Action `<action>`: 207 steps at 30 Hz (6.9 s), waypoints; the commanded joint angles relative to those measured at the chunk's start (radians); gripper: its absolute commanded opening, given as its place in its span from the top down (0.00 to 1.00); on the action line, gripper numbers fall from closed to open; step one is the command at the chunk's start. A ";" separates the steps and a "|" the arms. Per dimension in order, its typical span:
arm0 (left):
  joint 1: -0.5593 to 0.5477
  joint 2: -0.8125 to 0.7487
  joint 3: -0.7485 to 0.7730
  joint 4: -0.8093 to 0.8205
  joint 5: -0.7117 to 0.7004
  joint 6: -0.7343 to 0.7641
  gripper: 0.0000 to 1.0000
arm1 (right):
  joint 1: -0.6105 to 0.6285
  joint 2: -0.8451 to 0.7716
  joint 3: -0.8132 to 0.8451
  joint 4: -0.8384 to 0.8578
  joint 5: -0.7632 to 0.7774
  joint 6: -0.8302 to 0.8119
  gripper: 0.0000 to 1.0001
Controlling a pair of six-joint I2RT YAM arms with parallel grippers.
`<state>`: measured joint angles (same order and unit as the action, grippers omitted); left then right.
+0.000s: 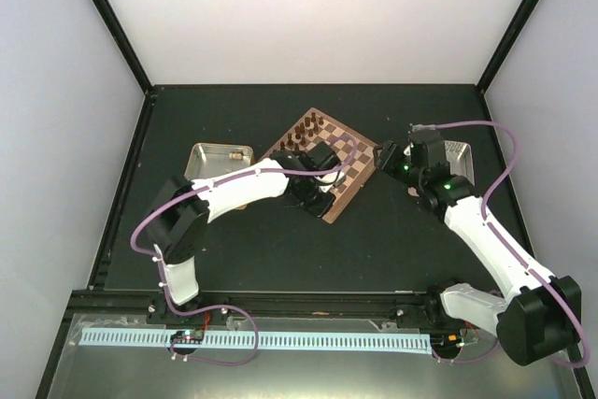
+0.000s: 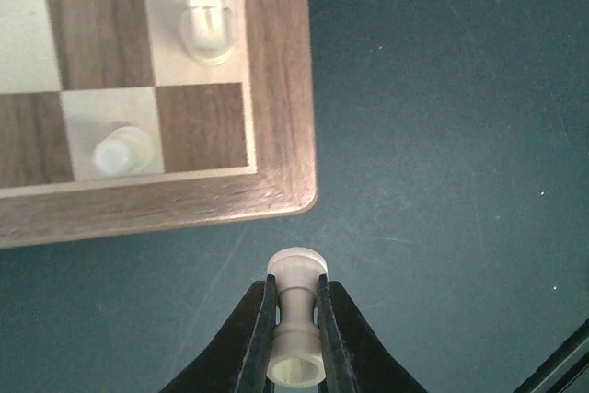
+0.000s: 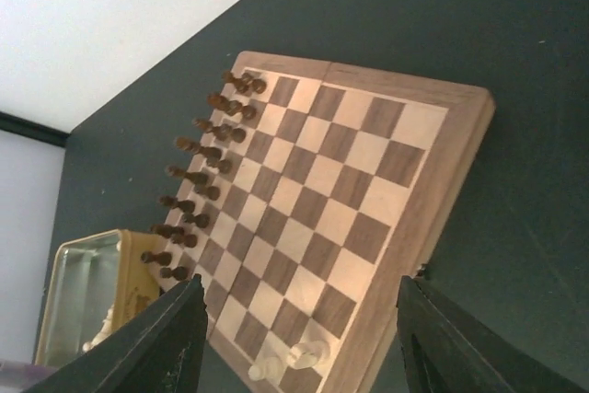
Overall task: Set up the chess pieces on the board
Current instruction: Place the chess piece on the chessboard, then pick up the chess piece from the storage box, then place the chess piece on the chessboard.
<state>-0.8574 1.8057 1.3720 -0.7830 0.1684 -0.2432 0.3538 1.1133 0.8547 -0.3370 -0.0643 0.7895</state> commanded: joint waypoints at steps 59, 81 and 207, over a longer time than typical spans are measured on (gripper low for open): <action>-0.022 0.260 0.277 -0.085 -0.165 -0.063 0.86 | -0.063 -0.060 -0.088 0.009 0.030 0.008 0.43; -0.021 0.251 0.292 -0.073 -0.162 -0.065 0.76 | -0.064 -0.069 -0.086 0.008 0.029 0.008 0.44; 0.104 0.305 0.343 -0.126 -0.069 0.051 0.93 | -0.049 0.176 0.049 -0.129 0.186 -0.205 0.74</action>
<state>-0.7475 2.1231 1.7290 -0.8711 0.1173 -0.2119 0.3031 1.2850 0.9115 -0.4652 0.1211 0.5850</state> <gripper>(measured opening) 0.090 0.260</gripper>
